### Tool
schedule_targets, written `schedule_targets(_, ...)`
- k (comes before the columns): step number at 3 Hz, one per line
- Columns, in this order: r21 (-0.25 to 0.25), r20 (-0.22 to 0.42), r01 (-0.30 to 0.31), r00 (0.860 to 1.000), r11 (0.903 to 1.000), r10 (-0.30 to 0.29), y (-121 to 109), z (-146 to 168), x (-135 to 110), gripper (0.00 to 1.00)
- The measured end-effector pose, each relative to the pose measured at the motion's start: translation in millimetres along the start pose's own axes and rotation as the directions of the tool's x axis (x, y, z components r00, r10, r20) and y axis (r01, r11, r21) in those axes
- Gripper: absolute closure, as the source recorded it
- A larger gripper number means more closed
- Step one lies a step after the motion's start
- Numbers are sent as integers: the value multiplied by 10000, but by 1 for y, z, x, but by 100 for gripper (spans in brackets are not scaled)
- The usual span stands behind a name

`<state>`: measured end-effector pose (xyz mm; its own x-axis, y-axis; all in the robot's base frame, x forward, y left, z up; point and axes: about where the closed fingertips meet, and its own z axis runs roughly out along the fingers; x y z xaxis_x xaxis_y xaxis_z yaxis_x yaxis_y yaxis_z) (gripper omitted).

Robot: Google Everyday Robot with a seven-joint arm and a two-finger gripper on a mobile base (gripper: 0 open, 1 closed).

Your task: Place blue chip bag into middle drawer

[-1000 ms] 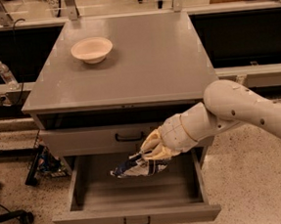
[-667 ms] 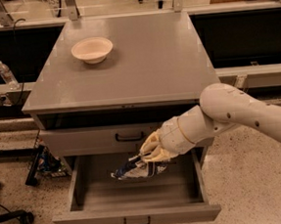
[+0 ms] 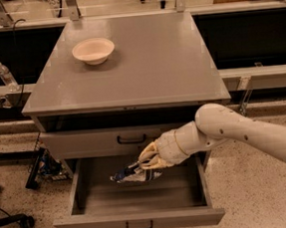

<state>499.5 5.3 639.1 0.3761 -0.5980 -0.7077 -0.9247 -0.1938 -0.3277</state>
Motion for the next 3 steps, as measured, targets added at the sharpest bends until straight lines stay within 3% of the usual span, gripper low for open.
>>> schedule_targets(2,520,629,535,9964,9972,-568,1,65,34,100)
schedule_targets(3,456,715,574,9956,9973,-605,6,84,42,100)
